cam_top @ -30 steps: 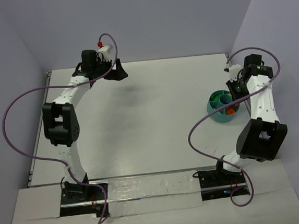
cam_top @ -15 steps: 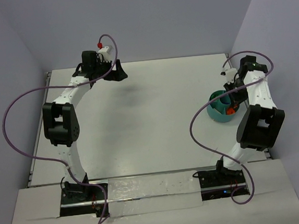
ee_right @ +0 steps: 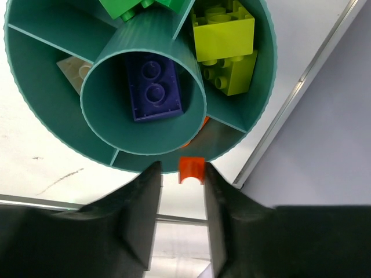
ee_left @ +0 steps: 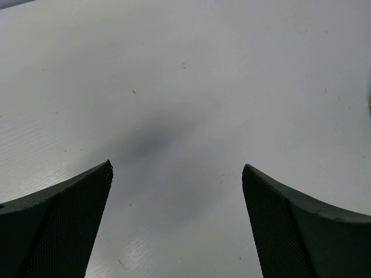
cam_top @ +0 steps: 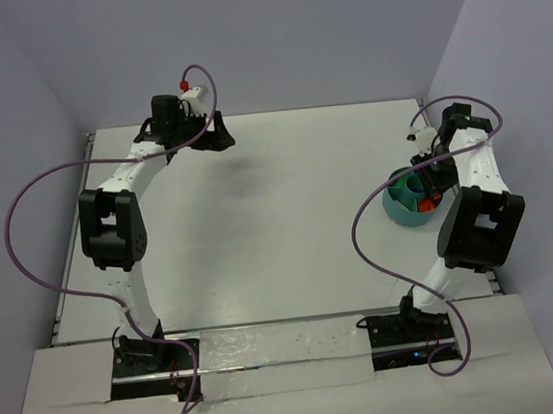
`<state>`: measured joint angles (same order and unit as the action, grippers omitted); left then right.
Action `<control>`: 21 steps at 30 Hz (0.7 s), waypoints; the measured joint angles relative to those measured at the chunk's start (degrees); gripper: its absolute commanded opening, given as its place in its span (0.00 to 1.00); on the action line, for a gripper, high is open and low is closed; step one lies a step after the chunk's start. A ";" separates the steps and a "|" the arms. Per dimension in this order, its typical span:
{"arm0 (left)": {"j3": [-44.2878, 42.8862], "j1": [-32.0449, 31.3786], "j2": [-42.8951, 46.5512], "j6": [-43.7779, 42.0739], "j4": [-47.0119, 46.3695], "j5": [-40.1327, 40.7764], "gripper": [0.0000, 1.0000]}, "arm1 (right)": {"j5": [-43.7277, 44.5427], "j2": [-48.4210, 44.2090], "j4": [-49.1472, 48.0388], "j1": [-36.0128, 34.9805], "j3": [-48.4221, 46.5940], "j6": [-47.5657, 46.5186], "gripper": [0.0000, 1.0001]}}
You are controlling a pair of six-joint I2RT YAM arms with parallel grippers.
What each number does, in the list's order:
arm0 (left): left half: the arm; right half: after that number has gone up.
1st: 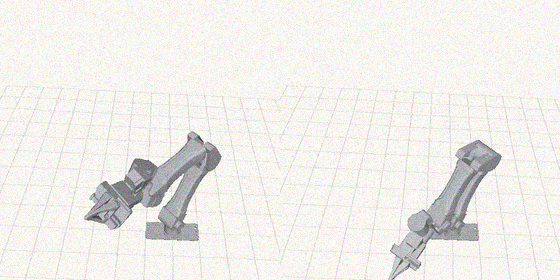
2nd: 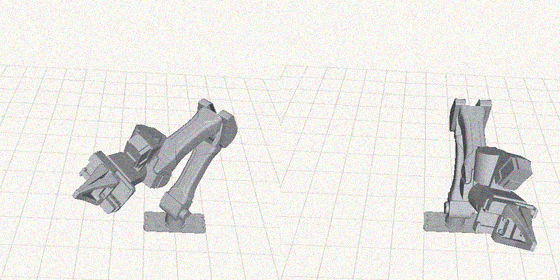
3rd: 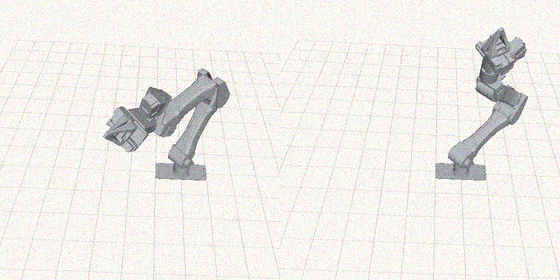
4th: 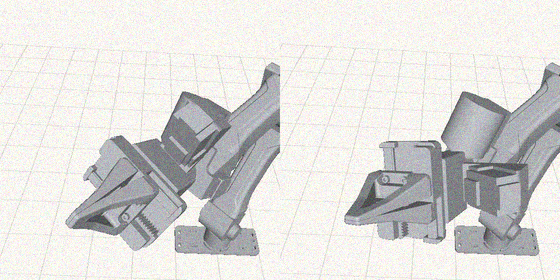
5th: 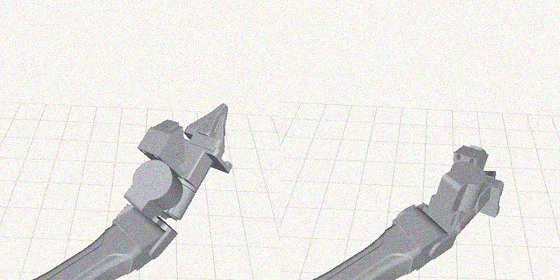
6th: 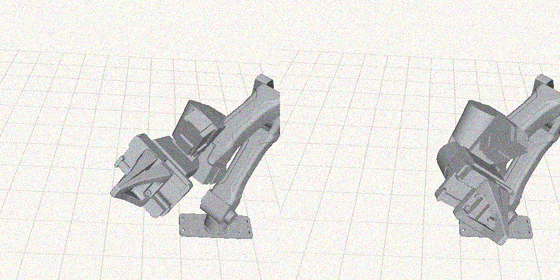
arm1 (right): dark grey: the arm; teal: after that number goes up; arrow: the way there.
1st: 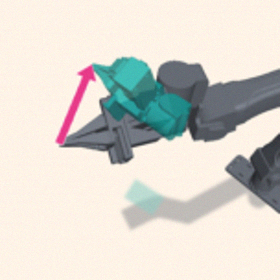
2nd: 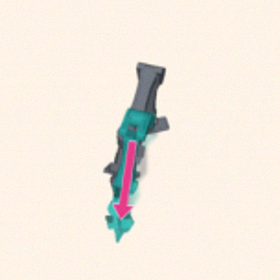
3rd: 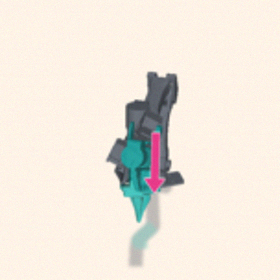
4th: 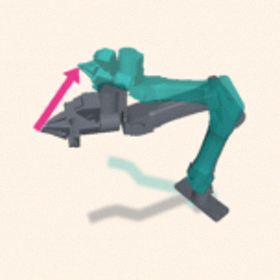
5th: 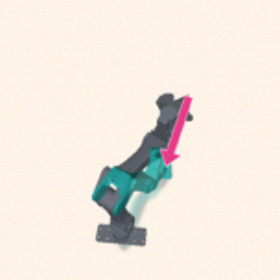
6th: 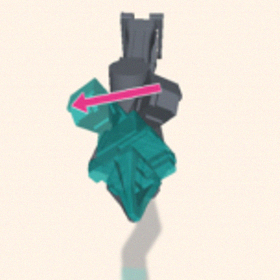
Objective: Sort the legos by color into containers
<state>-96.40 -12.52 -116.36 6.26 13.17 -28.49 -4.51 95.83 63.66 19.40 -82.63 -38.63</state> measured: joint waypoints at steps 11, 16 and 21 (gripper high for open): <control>0.15 0.25 0.00 0.04 0.04 0.19 0.99 | -0.68 0.00 0.11 0.00 -1.53 0.02 0.51; 0.15 0.25 0.00 0.04 0.02 0.19 0.99 | -0.87 0.00 0.26 0.00 -1.66 -0.07 0.58; 0.19 0.25 0.00 0.07 -0.01 0.19 0.99 | -0.96 0.00 0.44 0.00 -1.80 -0.07 0.58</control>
<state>-96.20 -12.27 -116.36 6.33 13.17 -28.30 -5.47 95.83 64.10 19.40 -84.43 -38.70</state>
